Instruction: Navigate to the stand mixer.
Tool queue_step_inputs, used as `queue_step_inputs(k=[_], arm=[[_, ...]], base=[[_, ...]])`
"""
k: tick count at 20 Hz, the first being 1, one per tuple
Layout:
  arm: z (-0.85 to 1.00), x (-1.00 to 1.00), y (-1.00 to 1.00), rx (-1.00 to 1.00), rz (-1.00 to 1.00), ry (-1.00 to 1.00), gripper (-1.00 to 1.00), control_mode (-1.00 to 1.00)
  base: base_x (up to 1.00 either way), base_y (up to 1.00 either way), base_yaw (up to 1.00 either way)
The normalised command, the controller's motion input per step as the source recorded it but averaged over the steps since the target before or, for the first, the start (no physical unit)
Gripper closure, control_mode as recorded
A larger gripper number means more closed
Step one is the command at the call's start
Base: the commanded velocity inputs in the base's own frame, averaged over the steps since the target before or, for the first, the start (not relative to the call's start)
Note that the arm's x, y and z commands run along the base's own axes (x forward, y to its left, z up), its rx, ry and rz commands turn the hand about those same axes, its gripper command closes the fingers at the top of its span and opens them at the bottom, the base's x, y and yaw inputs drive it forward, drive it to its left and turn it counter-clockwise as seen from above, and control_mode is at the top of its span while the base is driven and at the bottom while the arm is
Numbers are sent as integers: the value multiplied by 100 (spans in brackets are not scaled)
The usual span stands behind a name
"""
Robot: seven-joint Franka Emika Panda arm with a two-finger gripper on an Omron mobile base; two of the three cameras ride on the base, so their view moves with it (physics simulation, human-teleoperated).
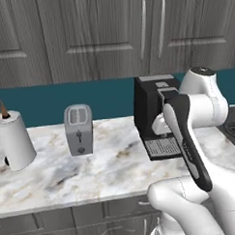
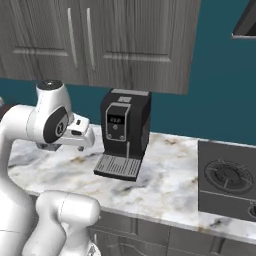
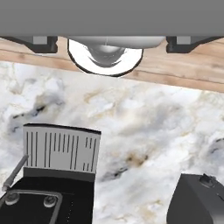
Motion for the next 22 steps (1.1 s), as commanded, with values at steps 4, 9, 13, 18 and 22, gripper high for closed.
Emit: queue_step_inputs(k=[4,9,13,18,22], arm=[[0,0,0,0,0,0,-100,100],[0,0,0,0,0,0,-100,100],[0,0,0,0,0,0,-100,100],[0,0,0,0,0,0,-100,100],[0,0,0,0,0,0,-100,100]], base=[[-27,-8,61],[-26,-5,72],[-15,0,79],[-4,1,80],[0,9,78]])
